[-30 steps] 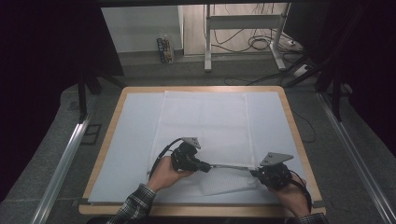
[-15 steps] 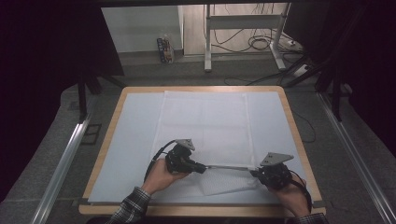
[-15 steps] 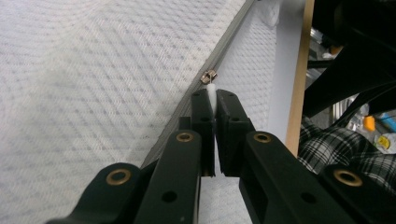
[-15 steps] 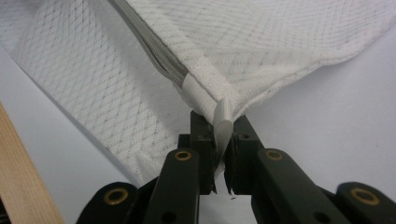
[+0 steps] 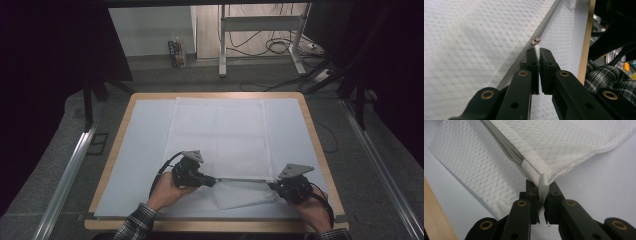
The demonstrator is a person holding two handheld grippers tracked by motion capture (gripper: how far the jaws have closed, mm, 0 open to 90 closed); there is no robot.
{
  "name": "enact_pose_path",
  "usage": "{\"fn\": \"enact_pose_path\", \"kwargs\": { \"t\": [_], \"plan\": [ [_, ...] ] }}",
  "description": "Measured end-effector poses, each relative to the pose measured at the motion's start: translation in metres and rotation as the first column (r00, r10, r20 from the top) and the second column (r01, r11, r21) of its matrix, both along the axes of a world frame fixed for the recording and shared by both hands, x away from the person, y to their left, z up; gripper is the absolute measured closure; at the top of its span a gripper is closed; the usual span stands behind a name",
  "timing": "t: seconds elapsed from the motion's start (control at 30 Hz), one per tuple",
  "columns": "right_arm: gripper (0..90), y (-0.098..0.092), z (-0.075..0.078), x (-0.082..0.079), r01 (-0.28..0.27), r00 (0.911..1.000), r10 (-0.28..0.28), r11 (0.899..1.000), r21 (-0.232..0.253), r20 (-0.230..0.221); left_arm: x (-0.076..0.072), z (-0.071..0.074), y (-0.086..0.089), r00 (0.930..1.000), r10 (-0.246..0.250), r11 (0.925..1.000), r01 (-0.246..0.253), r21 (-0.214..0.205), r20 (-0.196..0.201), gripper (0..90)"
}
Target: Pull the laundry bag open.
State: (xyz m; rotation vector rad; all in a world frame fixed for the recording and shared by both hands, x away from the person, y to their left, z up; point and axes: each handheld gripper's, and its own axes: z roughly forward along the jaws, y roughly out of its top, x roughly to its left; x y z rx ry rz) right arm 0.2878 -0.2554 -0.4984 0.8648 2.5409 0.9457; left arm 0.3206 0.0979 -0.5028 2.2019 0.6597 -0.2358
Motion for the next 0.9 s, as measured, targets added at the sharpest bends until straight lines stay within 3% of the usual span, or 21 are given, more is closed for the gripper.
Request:
{"fn": "enact_pose_path", "kwargs": {
  "t": [0.9],
  "plan": [
    [82.0,-0.003,-0.001,0.000,0.007,1.0000,-0.007,1.000,-0.008,-0.003,-0.009,-0.007,0.042,0.9971,0.074,0.9973,-0.074,0.004,-0.017,87.5]
  ]
}}
